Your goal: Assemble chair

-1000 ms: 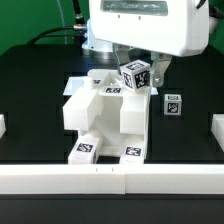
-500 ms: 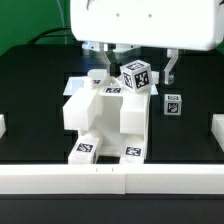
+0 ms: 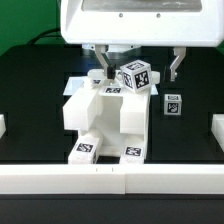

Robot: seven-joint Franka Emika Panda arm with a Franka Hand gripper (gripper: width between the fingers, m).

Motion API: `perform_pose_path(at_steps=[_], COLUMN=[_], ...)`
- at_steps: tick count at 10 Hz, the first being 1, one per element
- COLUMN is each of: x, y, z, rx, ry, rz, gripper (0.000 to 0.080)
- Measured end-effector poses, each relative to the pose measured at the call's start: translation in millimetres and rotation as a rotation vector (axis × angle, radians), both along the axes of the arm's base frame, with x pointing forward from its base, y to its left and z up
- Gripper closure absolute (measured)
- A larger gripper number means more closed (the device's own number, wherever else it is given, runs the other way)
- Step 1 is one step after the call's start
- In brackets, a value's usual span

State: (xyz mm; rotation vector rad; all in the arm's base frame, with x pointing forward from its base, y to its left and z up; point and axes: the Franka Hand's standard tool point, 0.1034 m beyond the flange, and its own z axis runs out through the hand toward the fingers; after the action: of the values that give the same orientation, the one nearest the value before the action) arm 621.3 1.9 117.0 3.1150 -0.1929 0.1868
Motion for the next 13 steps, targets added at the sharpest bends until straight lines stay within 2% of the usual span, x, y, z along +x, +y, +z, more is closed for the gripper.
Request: perform_pose_path(at_steps=[5,7,9,10,11,13], x=[0.0,-0.1,-0.1,-0.2,-0.3,-0.4], y=[-2.1,-3.4,-3.4,-3.5,-3.5,-3.3], z=[0.0,-0.1,-0.3,-0.4,-0.6,-0.9], rx=[-0.047,-0.049,-0.049,-0.049,-0.046,-0.035], ry=[0.010,0.010,0.010,0.011,0.010,0.009], rz=[0.359,0.377,0.378,0.376,0.353,0.271], gripper=[0.0151,0.0160,0.0492,0.0492,0.0530,0.0530])
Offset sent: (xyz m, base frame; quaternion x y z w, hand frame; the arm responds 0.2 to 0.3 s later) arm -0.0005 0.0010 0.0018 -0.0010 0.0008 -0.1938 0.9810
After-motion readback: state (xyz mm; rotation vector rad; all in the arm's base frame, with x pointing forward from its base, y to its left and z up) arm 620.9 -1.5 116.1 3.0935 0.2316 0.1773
